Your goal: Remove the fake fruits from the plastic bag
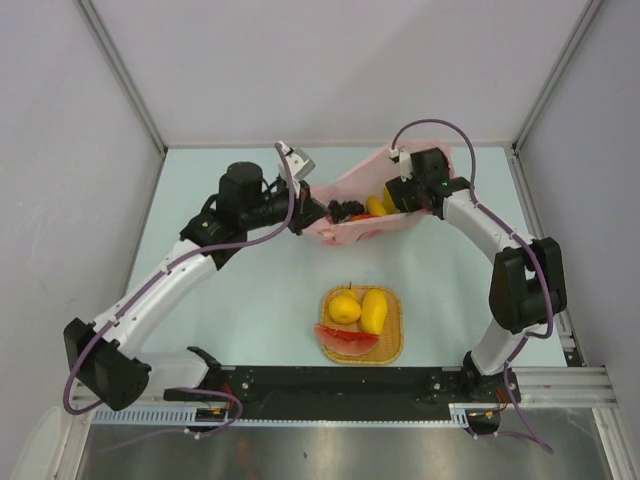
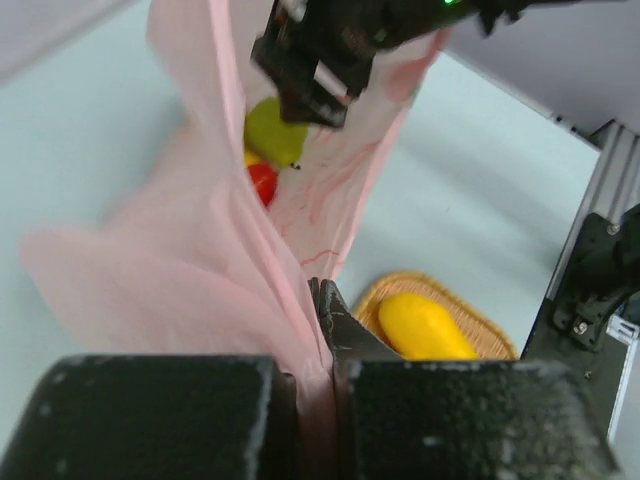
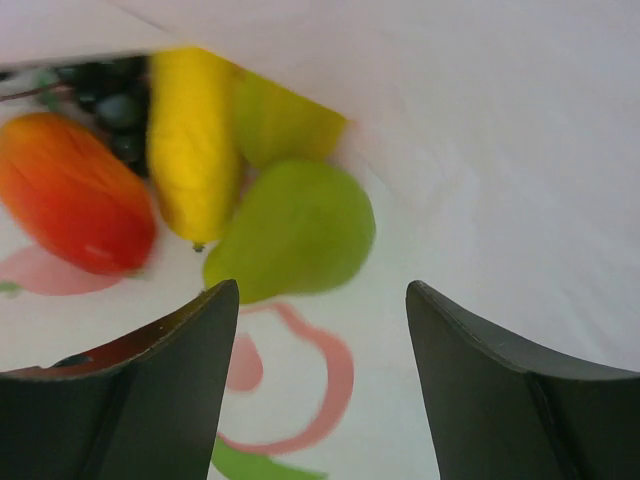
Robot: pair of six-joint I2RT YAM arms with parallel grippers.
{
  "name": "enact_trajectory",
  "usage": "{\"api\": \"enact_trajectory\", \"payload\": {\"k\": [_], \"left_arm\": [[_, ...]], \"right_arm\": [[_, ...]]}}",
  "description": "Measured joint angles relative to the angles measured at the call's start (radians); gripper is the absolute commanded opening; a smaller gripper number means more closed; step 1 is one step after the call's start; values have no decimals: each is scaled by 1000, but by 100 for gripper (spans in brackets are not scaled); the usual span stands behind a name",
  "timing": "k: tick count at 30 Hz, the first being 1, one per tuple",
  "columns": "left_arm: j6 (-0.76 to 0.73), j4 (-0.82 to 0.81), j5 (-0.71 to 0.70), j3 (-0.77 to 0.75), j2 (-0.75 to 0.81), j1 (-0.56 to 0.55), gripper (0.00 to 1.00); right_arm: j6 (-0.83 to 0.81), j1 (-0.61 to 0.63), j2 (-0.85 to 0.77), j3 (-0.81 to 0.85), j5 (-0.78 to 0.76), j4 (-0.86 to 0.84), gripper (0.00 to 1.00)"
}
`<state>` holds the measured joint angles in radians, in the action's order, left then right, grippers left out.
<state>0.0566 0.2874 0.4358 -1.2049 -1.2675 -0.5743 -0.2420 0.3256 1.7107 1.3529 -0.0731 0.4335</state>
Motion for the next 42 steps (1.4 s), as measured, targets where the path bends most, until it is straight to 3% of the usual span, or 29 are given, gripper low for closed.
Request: {"api": "enact_trajectory", "payload": {"k": [6, 10, 17, 25, 34, 42], "left_arm": [[-16, -123, 51, -40, -70, -7, 4], [-60, -103, 54, -40, -142, -13, 6], [-144, -36, 26, -47, -196, -6, 0], [-346, 45, -14, 32, -137, 10, 0], [-530, 193, -43, 191, -64, 11, 0], [-555, 235, -38, 208, -72, 11, 0]], "right_arm": [[-5, 3, 1, 1, 66, 41, 72], [-13, 29, 38, 6, 86, -20, 74], [-32, 132, 132, 7, 112, -58, 80], [-74, 184, 177, 11, 52, -123, 71], [-113, 278, -68, -251, 55, -65, 72], [-119, 181, -82, -262, 46, -174, 73]]}}
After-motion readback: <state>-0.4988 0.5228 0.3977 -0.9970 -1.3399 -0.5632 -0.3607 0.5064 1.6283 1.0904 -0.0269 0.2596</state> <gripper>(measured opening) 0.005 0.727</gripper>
